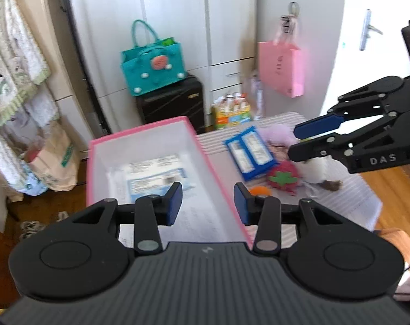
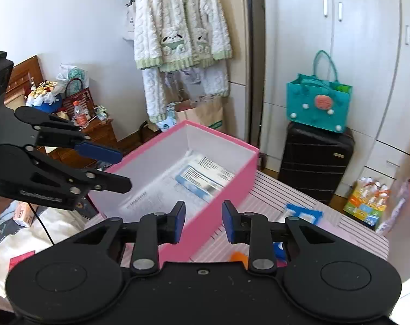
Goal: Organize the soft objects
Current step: 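Move the left tool back to the white plush cat and close on it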
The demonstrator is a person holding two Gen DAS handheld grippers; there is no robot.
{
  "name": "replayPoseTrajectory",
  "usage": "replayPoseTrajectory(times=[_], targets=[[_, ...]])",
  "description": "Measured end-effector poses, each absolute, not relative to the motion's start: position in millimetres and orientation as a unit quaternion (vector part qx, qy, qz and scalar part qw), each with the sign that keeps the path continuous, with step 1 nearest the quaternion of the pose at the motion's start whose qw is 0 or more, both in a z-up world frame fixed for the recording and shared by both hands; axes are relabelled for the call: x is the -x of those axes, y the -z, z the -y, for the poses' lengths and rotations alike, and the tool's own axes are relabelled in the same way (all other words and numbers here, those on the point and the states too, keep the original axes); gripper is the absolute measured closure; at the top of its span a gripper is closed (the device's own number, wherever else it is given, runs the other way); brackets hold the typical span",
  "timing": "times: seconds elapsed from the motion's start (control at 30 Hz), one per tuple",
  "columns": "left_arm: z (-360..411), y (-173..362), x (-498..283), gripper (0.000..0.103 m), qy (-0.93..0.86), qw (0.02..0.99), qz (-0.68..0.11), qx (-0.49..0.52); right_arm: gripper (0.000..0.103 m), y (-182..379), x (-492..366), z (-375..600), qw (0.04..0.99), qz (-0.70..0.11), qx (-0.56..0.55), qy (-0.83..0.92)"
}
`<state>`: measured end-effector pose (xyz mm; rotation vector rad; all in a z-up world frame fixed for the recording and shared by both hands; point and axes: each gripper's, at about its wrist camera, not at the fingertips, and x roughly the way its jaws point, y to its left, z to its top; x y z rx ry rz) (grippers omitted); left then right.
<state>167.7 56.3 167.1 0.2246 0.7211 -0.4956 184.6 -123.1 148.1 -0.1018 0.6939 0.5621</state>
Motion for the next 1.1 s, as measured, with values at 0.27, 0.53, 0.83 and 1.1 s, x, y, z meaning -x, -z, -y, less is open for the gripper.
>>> replayPoseTrajectory(times=[0.27, 0.53, 0.83, 1.1], targets=[[-31, -158, -128, 0.062, 0.288, 0.893, -0.329, -0.104, 0.065, -133, -140, 161, 0.909, -0.328, 0.047, -0.252], [3, -134, -98, 0.057, 0.316, 0.89, -0.301, -0.128, 0.062, -97, -105, 206, 0.916, -0.325, 0.027, -0.234], [50, -86, -95, 0.056, 0.328, 0.879, -0.322, -0.131, 0.059, -45, -75, 252, 0.929, -0.317, 0.003, -0.192], [92, -56, -102, 0.051, 0.339, 0.88, -0.311, -0.12, 0.045, -5, -59, 279, 0.946, -0.285, -0.013, -0.154]])
